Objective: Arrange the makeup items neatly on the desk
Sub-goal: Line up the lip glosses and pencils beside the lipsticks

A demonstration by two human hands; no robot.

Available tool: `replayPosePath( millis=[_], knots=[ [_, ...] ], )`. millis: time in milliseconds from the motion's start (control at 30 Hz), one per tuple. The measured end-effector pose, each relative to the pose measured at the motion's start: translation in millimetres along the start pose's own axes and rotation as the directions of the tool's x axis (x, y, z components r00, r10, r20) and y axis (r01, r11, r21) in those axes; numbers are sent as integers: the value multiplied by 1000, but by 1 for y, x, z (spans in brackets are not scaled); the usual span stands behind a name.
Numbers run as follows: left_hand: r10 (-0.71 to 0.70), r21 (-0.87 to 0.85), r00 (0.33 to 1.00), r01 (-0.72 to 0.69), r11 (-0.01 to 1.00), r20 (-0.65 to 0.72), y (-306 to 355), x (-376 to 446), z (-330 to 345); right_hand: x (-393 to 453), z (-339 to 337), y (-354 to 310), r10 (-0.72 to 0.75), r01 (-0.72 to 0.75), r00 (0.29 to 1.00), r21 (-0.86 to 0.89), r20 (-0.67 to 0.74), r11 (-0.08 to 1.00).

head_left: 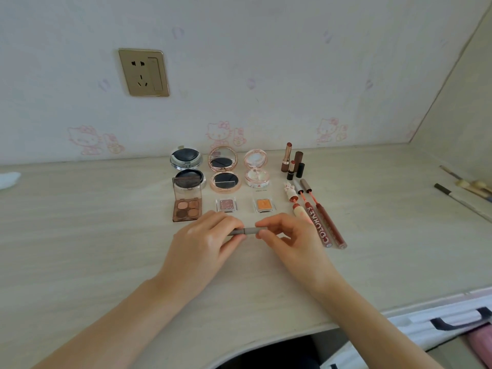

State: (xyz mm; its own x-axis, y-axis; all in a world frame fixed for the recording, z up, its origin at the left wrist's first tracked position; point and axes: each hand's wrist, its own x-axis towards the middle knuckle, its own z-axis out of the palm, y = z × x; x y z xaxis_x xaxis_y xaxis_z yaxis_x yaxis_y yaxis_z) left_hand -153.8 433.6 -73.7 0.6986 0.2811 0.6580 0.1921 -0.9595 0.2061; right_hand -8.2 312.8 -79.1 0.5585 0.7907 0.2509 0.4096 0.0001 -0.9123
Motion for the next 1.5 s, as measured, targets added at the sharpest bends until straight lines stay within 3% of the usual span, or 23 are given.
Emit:
replayPosePath(
  millis=[167,367,733,1067,1300,1500],
  knots=[
    [47,45,998,-45,998,-35,1,1,0,0,0,-3,59,-62,997,63,49,996],
    [81,77,997,-81,994,-5,2,-1,2,-1,1,-3,-3,6,999,-51,46,999],
    [-28,172,991,5,985,130,2,-1,-1,-5,0,-10,-46,50,996,-61,80,997],
    [-54,78,987,43,996,150,-1,-1,-4,-2,0,0,6,-7,1000,-12,-12,1000],
    [-69,128,994,59,990,81,-7,-2,-5,1,-1,8,60,-45,989,110,-137,993],
    [-80,88,997,78,993,20,-14,-2,1,1,-3,10,109,-69,981,230,-162,971]
  ],
)
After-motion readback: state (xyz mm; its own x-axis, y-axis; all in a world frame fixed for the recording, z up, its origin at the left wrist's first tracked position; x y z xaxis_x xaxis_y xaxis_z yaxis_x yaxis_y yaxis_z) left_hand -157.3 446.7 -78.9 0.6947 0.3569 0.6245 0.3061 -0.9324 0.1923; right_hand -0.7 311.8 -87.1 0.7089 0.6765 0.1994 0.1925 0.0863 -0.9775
